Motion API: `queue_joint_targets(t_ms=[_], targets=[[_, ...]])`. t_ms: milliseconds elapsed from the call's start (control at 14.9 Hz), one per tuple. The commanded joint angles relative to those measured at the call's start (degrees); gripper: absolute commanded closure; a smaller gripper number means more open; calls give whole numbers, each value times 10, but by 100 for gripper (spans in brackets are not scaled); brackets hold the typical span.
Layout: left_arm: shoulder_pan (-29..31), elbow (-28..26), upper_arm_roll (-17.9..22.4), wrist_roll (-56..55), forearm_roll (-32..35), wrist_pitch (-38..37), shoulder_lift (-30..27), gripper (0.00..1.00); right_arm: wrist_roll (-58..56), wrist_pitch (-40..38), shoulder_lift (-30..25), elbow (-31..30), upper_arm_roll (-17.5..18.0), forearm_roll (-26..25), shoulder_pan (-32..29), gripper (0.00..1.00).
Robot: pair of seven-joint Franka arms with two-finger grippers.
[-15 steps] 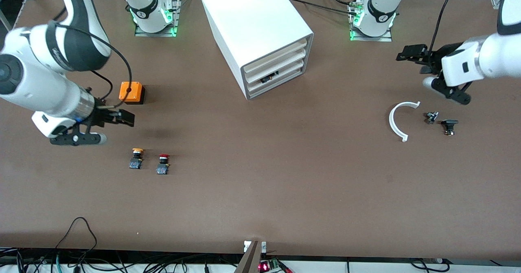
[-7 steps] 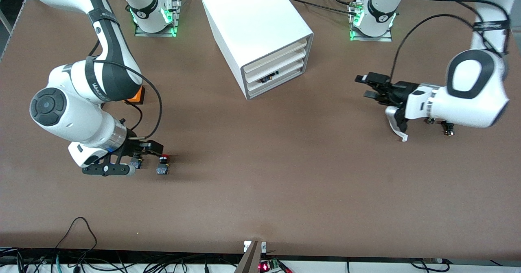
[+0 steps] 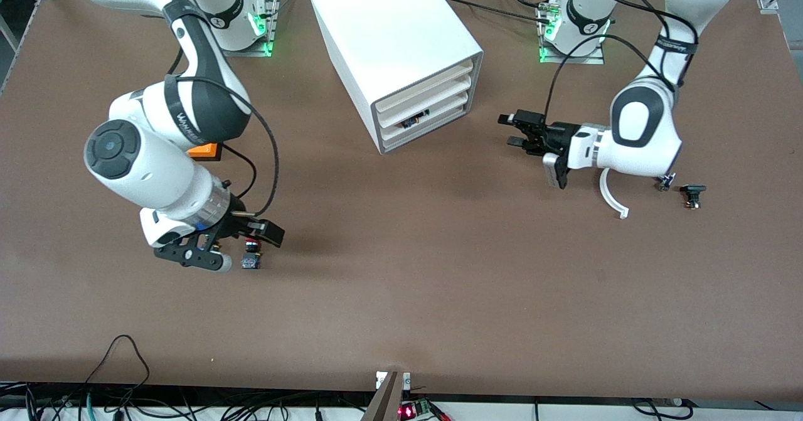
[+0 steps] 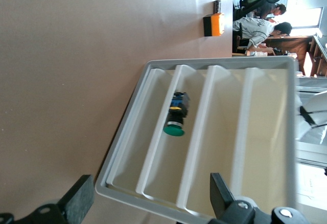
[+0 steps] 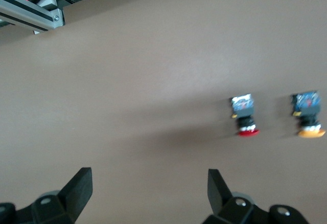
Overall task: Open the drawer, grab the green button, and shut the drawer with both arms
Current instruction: 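Grasp the cabinet drawer handle with the left gripper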
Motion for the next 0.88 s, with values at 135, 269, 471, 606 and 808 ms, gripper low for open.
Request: queue_joint_targets(t_ms=[135,269,471,606,808], targets=[[4,-58,-74,125,-154,84,41,1,118,-20,36,67,-3,7,34,0],[3,-70,-92,161,-199,93,72,2,150,-23,46,84,-3,6,46,0],[4,-74,-120,194,-235,93,113,9,225,-19,59,101,-3,6,65,0],[1,-75,-121,195,-237,93,121,16,268,-20,71,121,-3,7,76,0],[-9,-76,-124,195,-241,93,136,25,302,-18,74,126,-3,7,87,0]])
